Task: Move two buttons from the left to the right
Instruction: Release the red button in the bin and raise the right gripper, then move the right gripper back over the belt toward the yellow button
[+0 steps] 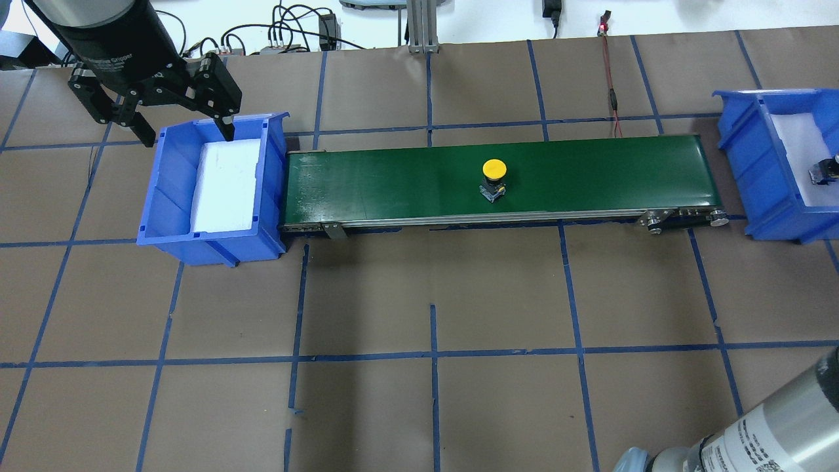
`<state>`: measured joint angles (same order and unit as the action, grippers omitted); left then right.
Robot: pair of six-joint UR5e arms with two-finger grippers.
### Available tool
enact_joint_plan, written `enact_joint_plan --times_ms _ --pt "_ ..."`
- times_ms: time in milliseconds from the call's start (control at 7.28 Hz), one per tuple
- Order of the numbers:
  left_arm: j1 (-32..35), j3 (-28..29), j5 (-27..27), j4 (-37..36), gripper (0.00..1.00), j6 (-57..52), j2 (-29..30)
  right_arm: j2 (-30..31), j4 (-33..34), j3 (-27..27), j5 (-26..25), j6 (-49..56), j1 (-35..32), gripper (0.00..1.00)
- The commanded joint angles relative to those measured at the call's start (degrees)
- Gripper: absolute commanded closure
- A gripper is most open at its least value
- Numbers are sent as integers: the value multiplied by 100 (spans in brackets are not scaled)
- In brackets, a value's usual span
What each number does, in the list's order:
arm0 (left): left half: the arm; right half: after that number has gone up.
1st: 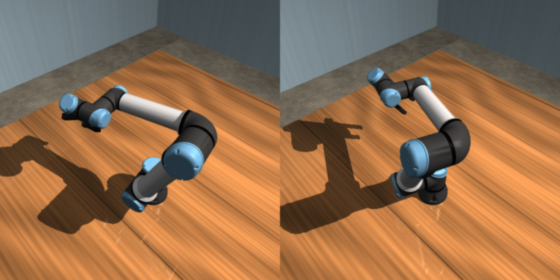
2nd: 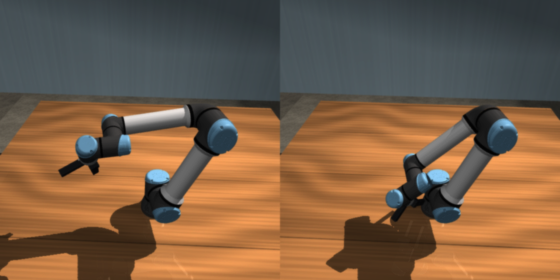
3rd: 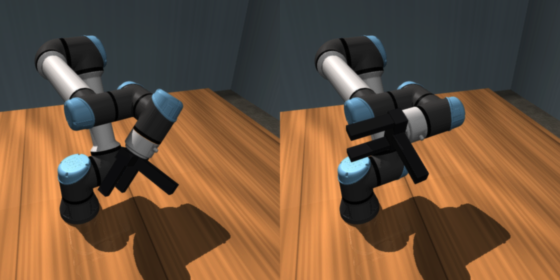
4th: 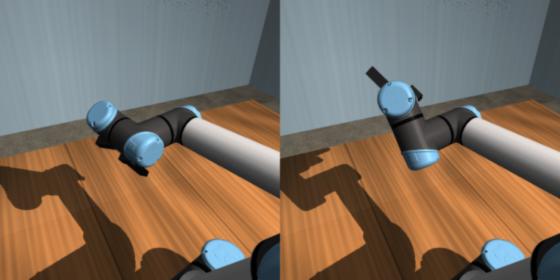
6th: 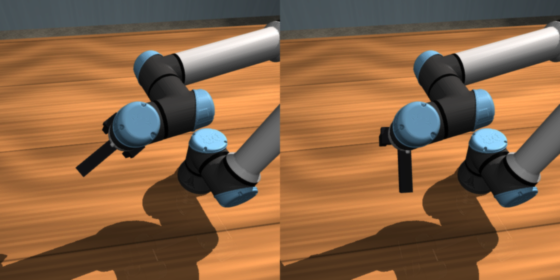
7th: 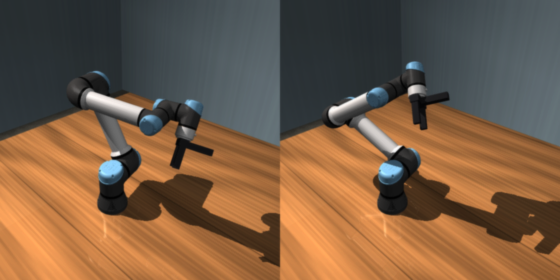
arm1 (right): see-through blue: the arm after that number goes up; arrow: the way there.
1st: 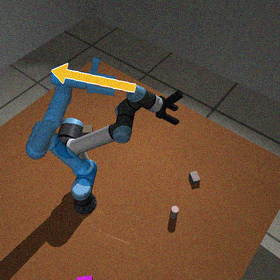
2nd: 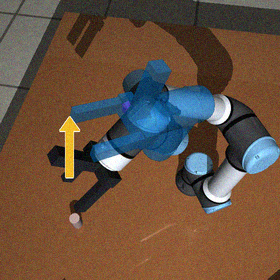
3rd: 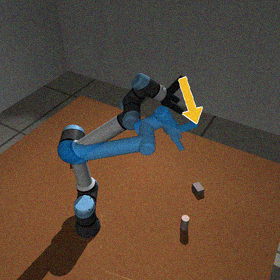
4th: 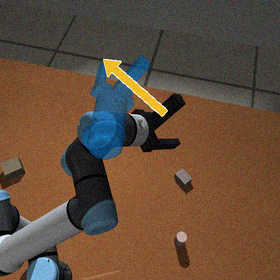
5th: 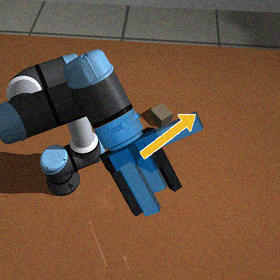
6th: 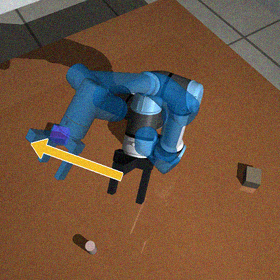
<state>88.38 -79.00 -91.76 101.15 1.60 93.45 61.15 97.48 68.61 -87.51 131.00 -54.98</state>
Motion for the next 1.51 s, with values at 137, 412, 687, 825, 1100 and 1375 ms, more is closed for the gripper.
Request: enact_joint_plan --times_ms 137,412,687,825,1100,1375 --pt "-5 -1 1 1 0 25 -2 432 -423 -15 -186 -1345 -1440 0" --pt "-5 -1 18 -51 0 33 7 677 -406 502 -222 -2330 -2119 0" --pt "-13 -1 9 -51 0 33 7 1274 -205 1221 -301 -2815 -2779 0" --pt "-13 -1 9 -51 0 33 7 1546 101 1782 -310 -3078 -3025 0" --pt "-13 -1 9 -51 0 33 -2 1935 1127 2785 -380 -3264 -3273 0" --pt "-13 -1 9 -43 0 33 7 1962 1484 3105 -407 -3922 -3300 0"
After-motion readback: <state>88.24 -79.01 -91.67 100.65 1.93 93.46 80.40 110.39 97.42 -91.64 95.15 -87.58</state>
